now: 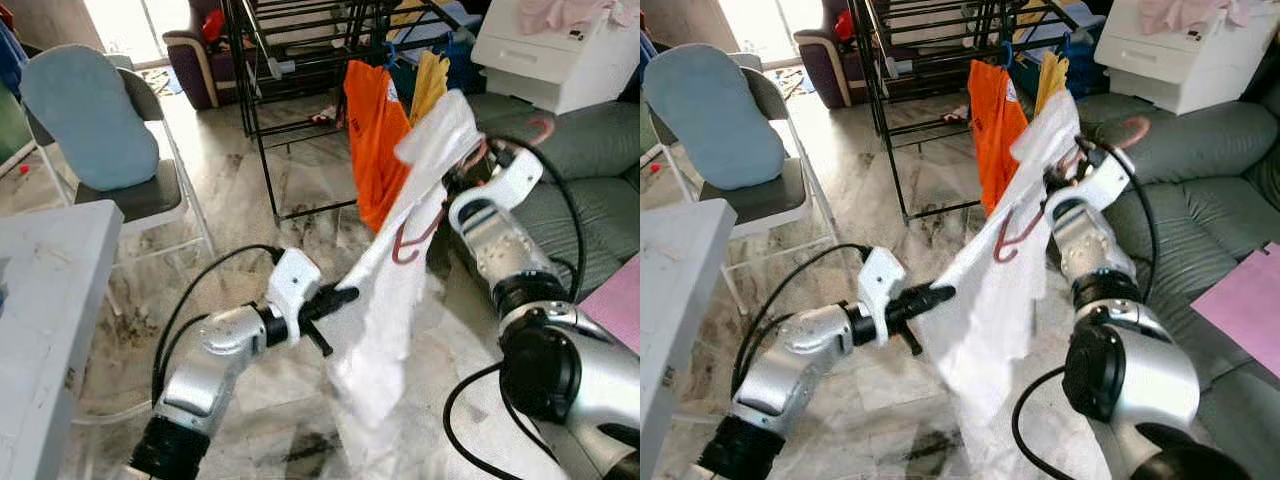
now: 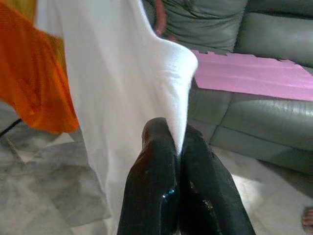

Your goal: Hang hanger

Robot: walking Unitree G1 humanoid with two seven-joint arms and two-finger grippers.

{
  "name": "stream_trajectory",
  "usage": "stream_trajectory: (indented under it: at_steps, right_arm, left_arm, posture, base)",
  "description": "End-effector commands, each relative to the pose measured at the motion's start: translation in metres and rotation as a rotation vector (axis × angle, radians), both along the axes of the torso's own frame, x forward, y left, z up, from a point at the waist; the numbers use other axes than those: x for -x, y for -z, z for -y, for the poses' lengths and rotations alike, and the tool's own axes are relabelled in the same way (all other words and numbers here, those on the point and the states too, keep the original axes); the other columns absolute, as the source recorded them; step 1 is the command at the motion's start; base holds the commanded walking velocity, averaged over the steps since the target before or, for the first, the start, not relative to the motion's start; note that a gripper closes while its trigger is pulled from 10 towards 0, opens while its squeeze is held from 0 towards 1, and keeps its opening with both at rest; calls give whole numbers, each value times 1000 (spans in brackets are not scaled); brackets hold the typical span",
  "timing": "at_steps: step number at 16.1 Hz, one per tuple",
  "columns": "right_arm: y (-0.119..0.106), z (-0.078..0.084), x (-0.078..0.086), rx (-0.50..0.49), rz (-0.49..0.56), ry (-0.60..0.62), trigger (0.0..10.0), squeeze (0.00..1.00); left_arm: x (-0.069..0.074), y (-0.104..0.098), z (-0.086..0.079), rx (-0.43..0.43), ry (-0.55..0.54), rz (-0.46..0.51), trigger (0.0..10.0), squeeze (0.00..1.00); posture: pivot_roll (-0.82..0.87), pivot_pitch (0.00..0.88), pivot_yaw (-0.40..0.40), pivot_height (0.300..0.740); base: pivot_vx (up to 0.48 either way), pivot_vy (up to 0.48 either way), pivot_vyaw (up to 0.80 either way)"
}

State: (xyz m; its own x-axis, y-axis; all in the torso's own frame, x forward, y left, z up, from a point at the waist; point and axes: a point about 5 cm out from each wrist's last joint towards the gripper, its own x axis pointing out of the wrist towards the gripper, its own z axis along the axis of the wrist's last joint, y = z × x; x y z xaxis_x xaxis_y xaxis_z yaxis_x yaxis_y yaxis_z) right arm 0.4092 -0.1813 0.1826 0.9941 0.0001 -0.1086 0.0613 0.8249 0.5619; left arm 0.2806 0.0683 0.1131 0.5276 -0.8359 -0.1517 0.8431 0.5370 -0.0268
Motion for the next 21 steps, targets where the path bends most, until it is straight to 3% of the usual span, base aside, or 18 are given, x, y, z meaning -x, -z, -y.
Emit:
stream_trajectory:
  at_steps: [1, 3, 4, 5, 8, 12, 15, 17, 19, 21]
  right_arm:
    - [-30, 0, -5, 142, 125, -4, 10000, 0]
    - [-36, -9, -4, 299, 205, -55, 10000, 0]
    - [-38, -12, -2, 401, 260, -80, 10000, 0]
    - [-39, -13, -2, 438, 282, -94, 10000, 0]
    - [-38, -17, 3, 604, 362, -132, 10000, 0]
    - [-19, -16, 13, 736, 389, -202, 10000, 0]
    - [7, -12, 32, 872, 434, -373, 10000, 0]
    - [22, -2, 50, 905, 479, -507, 10000, 0]
    - [32, 2, 53, 907, 433, -573, 10000, 0]
    - [47, 5, 62, 950, 381, -730, 10000, 0]
  left_arm:
    - [4, 6, -2, -40, 20, -16, 10000, 0]
    - [8, 11, -1, -59, 34, -29, 10000, 0]
    - [14, 17, -2, -75, 52, -64, 10000, 804]
    - [17, 22, -2, -90, 67, -80, 10000, 1000]
    - [24, 31, 3, -109, 99, -102, 10000, 1000]
    - [22, 28, 1, -101, 61, -80, 10000, 1000]
    - [2, 13, -20, -101, -118, 64, 10000, 1000]
    - [-10, 0, -43, -236, -198, 261, 10000, 1000]
    - [-14, -4, -54, -292, -223, 341, 10000, 1000]
    - [-18, -8, -69, -411, -229, 465, 10000, 1000]
  posture:
    - [-87, 0, 31, 740]
    - [-87, 0, 31, 740]
    - [-83, 0, 29, 740]
    - [-85, 0, 29, 740]
    - [-87, 0, 25, 740]
    - [-88, 0, 15, 740]
    - [-82, 0, 13, 740]
    - [-77, 0, 14, 740]
    - [-72, 0, 16, 740]
    - [-73, 0, 22, 740]
  base:
    - [0, 0, 0]
    - [0, 0, 0]
    - [0, 0, 0]
    - [0, 0, 0]
    - [0, 0, 0]
    - [0, 0, 0]
    - [0, 0, 0]
    - [0, 0, 0]
    - [0, 0, 0]
    - [0, 0, 0]
